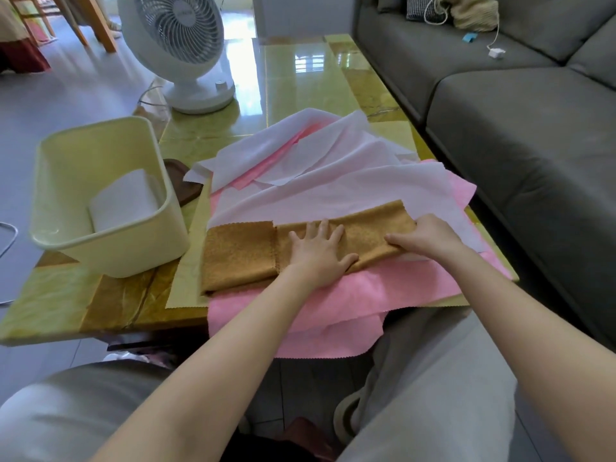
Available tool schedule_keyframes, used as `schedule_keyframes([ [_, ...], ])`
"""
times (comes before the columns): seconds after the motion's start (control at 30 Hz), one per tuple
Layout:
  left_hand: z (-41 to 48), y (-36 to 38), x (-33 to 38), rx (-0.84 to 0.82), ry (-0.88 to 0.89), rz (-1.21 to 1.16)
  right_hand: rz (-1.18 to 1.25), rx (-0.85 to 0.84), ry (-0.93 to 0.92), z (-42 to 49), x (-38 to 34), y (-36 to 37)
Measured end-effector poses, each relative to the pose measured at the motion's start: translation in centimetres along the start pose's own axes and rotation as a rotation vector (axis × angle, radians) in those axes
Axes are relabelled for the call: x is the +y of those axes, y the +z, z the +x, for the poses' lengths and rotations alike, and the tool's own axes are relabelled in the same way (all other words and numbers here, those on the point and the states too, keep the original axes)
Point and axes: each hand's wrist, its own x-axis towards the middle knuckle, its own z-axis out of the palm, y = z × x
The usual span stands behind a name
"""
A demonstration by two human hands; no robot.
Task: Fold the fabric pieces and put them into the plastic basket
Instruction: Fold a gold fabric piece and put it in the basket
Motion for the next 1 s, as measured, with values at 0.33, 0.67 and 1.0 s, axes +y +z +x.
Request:
schedule_keyframes([
  [0.33, -2.1, -2.0, -1.1, 0.356, -0.118, -0.491, 0.356, 0.164, -0.495, -4.4, -7.5, 3.2],
  [0.67, -4.0, -1.9, -6.1, 0.322, -0.376, -0.771, 0.240, -0.122, -0.662, -5.6, -8.9, 8.8],
  [1.0, -1.6, -2.4, -6.5, 0.312, -0.383, -0.904, 0.121, -0.035, -0.597, -4.5, -5.8, 8.1],
])
